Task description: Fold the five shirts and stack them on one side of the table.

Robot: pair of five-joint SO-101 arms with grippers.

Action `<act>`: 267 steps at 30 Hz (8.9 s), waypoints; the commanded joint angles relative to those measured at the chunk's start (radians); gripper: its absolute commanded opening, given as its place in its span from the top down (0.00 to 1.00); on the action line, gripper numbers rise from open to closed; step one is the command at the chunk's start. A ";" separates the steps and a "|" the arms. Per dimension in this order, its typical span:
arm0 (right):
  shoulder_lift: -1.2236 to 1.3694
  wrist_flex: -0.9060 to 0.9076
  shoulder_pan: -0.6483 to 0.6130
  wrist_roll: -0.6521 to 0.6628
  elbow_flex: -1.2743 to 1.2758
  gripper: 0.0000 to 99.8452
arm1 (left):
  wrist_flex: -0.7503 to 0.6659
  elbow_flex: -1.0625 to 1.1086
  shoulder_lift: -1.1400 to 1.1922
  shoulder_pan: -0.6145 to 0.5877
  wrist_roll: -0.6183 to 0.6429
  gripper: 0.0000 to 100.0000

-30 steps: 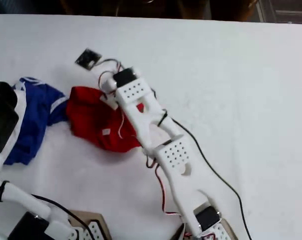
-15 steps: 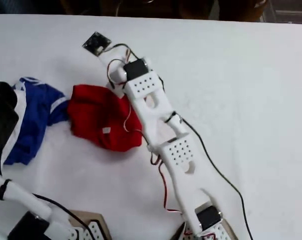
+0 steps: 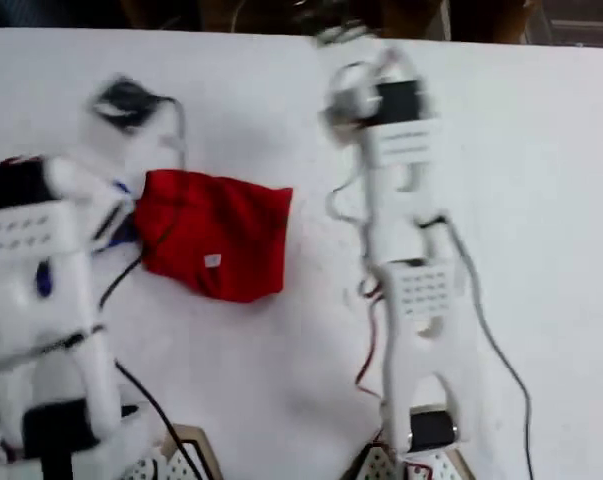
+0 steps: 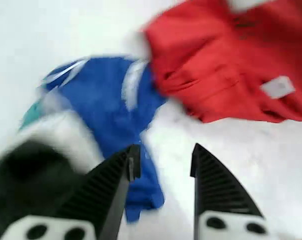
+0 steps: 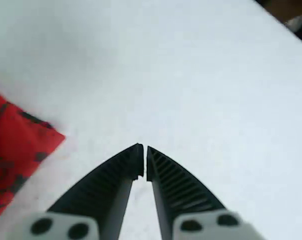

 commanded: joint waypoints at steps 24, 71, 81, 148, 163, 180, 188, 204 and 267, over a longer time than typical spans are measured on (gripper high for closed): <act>-0.524 0.019 0.282 0.000 0.750 0.98 | -0.261 -0.001 0.434 0.133 -0.322 0.81; -0.524 0.022 0.285 -0.005 0.753 0.98 | 0.176 -0.696 0.925 0.112 -0.399 0.81; -0.524 0.022 0.280 -0.005 0.753 0.98 | 0.180 -0.696 0.945 0.114 -0.397 0.98; -0.516 0.019 0.286 -0.002 0.753 0.98 | 0.270 -0.892 1.066 0.118 -0.379 0.96; -0.515 0.019 0.286 0.000 0.753 0.98 | 0.269 -0.518 0.792 -0.008 -0.603 0.96; -0.515 0.018 0.335 0.000 0.753 0.98 | 0.269 -0.367 0.624 -0.064 -0.738 0.88; -0.518 0.018 0.357 0.002 0.750 0.98 | 0.269 -0.375 0.592 -0.106 -0.845 0.84; -0.460 -0.058 0.119 0.002 0.749 0.98 | 0.253 -0.714 0.776 -0.028 0.104 0.84; -0.027 -0.555 -0.259 0.137 0.776 0.98 | 0.267 -0.188 0.601 -0.454 0.341 0.96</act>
